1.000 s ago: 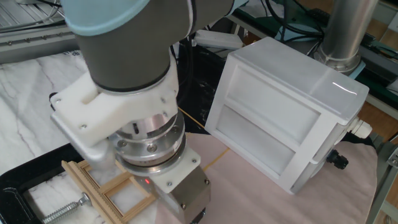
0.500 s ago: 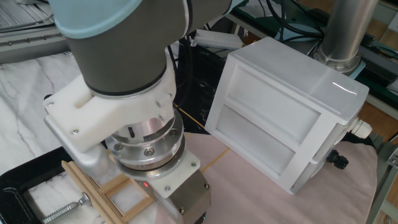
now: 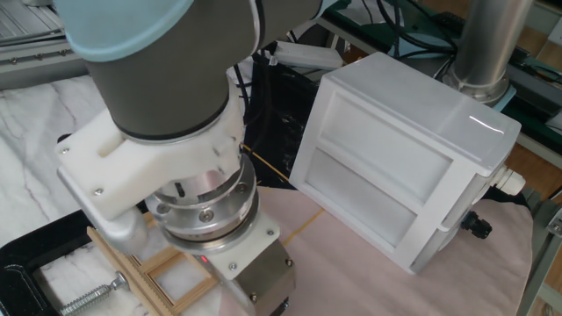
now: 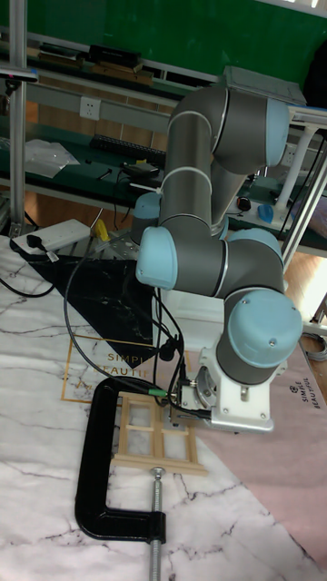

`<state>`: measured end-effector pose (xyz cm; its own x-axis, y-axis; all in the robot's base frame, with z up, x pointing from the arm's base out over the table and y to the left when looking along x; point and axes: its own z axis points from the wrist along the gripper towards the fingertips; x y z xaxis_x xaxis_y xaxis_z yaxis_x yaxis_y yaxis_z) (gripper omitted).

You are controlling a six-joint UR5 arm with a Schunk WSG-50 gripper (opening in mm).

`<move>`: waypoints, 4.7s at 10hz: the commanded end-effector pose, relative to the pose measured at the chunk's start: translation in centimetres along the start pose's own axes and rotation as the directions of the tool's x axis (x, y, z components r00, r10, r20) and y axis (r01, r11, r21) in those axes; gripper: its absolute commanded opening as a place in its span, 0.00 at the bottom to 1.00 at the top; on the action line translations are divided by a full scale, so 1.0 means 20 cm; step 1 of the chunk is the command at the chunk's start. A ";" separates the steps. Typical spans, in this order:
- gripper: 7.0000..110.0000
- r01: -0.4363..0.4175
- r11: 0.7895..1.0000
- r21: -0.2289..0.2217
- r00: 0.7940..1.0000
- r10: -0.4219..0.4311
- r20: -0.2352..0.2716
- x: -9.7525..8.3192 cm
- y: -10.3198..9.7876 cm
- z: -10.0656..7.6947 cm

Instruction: Open a sliding window

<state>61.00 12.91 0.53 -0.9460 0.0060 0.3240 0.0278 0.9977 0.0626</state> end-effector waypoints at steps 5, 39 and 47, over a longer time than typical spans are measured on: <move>0.57 -0.006 1.000 -0.010 1.000 0.006 -0.014 -0.02 0.00 0.01; 0.57 0.032 0.999 -0.026 0.966 -0.024 0.258 -0.20 0.09 -0.09; 0.36 0.066 0.998 -0.020 0.934 -0.055 0.352 -0.18 0.02 -0.50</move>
<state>65.11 13.02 6.40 -0.9988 0.0002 0.0489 0.0028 0.9986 0.0520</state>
